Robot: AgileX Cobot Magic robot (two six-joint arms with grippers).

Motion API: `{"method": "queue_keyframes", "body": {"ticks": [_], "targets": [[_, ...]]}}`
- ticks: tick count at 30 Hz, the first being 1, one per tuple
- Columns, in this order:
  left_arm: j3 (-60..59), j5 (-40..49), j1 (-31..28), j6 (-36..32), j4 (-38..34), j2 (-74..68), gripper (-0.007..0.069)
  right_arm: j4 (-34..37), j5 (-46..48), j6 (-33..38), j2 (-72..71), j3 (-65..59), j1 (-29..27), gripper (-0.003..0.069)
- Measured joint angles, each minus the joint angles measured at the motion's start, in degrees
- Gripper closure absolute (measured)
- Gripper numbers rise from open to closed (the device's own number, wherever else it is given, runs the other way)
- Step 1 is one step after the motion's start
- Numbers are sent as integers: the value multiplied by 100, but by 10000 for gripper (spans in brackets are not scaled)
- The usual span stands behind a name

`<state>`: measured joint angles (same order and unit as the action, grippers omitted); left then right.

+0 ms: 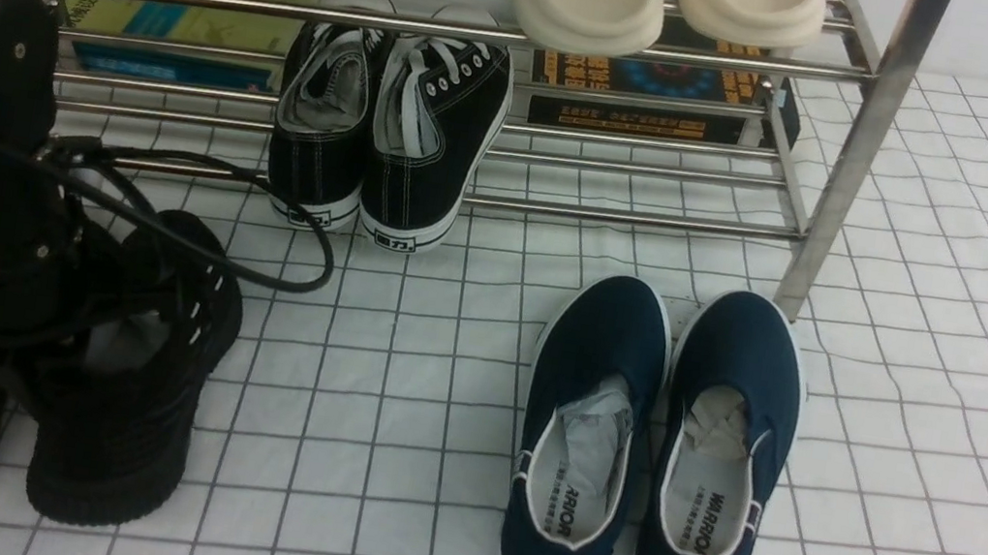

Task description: Take the shoes off the shelf with your hand from the white checkered tablecloth.

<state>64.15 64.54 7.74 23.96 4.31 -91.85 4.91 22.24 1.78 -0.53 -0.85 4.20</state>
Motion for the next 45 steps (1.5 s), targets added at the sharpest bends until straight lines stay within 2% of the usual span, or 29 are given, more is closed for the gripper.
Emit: {"method": "queue_keyframes", "body": {"ticks": [7, 9, 11, 13, 14, 17, 18, 21, 23, 26, 27, 30, 34, 37, 45], "targets": [[0, 43, 0, -215, 205, 227, 292, 0, 0, 0, 0, 0, 0, 420], [0, 79, 0, -225, 282, 366, 281, 0, 0, 0, 0, 0, 0, 420], [0, 217, 0, -338, 398, 674, 289, 0, 0, 0, 0, 0, 0, 420], [0, 466, 4, -690, 462, 1215, 376, 0, 0, 0, 0, 0, 0, 420], [0, 476, 4, -767, 462, 1299, 384, 0, 0, 0, 0, 0, 0, 420], [-5, 535, 4, -1356, 397, 1841, 490, 0, 0, 0, 0, 0, 0, 420], [-84, 535, 4, -1739, 229, 2251, 559, 0, 0, 0, 0, 0, 0, 420], [-467, 552, 4, -2211, -319, 3092, 615, 0, 0, 0, 0, 0, 0, 420], [-880, 357, 4, -2396, -710, 3697, 623, 0, 0, 0, 0, 0, 0, 420], [-1758, -597, 4, -2530, -1196, 4758, 623, 0, 0, 0, 0, 0, 0, 420], [-2127, -1200, 4, -2545, -1311, 5187, 623, 0, 0, 0, 0, 0, 0, 420], [-2883, -2268, 4, -2571, -1465, 6117, 623, 0, 0, 0, 0, 0, 0, 420], [-3602, -3043, 4, -2575, -1495, 7184, 623, 0, 0, 0, 0, 0, 0, 420], [-3819, -3094, 4, -2581, -1439, 7586, 623, 0, 0, 0, 0, 0, 0, 420], [-4063, -2886, 4, -2596, -684, 8200, 623, 0, 0, 0, 0, 0, 0, 420]]}}
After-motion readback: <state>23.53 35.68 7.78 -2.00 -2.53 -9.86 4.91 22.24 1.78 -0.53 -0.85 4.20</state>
